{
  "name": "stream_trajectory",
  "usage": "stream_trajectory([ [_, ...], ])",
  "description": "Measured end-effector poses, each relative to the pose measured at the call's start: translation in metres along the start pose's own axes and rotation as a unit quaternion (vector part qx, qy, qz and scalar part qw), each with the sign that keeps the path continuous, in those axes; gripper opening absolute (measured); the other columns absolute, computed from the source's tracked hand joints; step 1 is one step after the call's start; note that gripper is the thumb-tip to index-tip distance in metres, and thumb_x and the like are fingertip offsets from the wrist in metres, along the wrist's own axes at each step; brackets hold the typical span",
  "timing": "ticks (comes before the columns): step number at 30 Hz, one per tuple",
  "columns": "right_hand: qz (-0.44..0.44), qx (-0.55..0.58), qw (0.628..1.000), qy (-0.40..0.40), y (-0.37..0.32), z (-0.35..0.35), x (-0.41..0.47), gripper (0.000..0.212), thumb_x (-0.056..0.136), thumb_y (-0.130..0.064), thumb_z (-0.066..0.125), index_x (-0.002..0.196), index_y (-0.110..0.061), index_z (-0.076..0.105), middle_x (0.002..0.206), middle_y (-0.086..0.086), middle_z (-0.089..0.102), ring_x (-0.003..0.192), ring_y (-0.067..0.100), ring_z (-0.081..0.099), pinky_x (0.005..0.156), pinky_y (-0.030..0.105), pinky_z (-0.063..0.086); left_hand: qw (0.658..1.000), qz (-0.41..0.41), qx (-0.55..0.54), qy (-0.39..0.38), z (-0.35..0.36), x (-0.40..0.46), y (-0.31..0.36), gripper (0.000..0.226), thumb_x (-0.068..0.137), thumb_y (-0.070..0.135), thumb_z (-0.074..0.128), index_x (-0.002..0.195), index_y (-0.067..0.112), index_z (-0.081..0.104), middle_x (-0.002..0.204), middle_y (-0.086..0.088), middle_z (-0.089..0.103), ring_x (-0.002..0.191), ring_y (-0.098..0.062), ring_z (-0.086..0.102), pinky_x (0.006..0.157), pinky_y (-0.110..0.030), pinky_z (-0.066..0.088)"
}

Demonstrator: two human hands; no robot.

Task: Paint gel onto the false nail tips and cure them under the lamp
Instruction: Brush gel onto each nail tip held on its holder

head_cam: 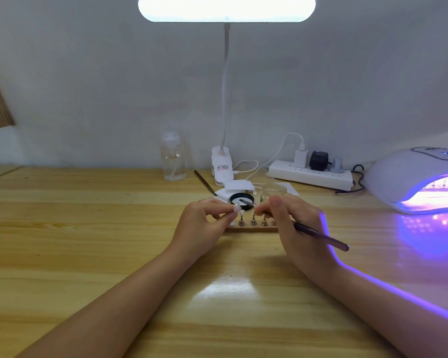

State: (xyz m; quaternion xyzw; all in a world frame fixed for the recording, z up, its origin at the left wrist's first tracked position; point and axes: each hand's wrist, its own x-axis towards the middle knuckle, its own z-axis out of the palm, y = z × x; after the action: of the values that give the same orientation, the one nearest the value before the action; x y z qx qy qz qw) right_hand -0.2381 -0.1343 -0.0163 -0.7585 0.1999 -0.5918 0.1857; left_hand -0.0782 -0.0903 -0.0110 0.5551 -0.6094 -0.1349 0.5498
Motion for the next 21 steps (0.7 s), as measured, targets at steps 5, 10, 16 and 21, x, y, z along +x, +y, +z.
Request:
stream_trajectory([
  [5, 0.021, 0.013, 0.999, -0.02, -0.0026, 0.0013, -0.0014, 0.042, 0.09, -0.035, 0.04, 0.07, -0.015, 0.071, 0.064, -0.013, 0.065, 0.066, -0.002, 0.062, 0.066, 0.011, 0.046, 1.0, -0.006, -0.005, -0.005, 0.0003, 0.0006, -0.0015, 0.019, 0.076, 0.005, 0.07, 0.087, 0.022, 0.071, 0.076, 0.005, 0.068, 0.076, -0.011, 0.062, 0.075, -0.019, 0.046],
  [10, 0.021, -0.01, 1.0, 0.0, -0.0032, 0.0017, 0.002, 0.044, 0.09, -0.038, 0.039, 0.074, -0.013, 0.071, 0.069, -0.015, 0.064, 0.072, 0.002, 0.061, 0.069, 0.021, 0.047, 1.0, -0.007, -0.002, -0.006, 0.0008, 0.0008, -0.0006, 0.019, 0.076, 0.006, 0.07, 0.086, 0.023, 0.071, 0.073, 0.003, 0.067, 0.07, -0.015, 0.058, 0.071, -0.021, 0.045],
  [16, -0.01, -0.031, 0.999, -0.008, -0.0018, 0.0014, 0.0017, 0.047, 0.092, -0.034, 0.038, 0.064, -0.013, 0.07, 0.061, -0.01, 0.064, 0.065, 0.002, 0.06, 0.07, 0.023, 0.045, 1.0, -0.016, 0.026, -0.005, 0.0005, 0.0012, -0.0013, 0.019, 0.078, 0.005, 0.069, 0.09, 0.018, 0.072, 0.073, 0.011, 0.062, 0.067, -0.005, 0.051, 0.067, -0.01, 0.039],
  [21, -0.027, -0.071, 0.997, -0.012, -0.0009, 0.0038, 0.0038, 0.043, 0.091, -0.034, 0.04, 0.072, -0.012, 0.071, 0.067, -0.006, 0.067, 0.068, 0.006, 0.059, 0.067, 0.034, 0.048, 0.999, -0.022, 0.031, -0.002, 0.0009, 0.0009, -0.0001, 0.016, 0.078, 0.005, 0.069, 0.089, 0.015, 0.073, 0.072, 0.01, 0.062, 0.068, -0.006, 0.052, 0.07, -0.016, 0.042],
])
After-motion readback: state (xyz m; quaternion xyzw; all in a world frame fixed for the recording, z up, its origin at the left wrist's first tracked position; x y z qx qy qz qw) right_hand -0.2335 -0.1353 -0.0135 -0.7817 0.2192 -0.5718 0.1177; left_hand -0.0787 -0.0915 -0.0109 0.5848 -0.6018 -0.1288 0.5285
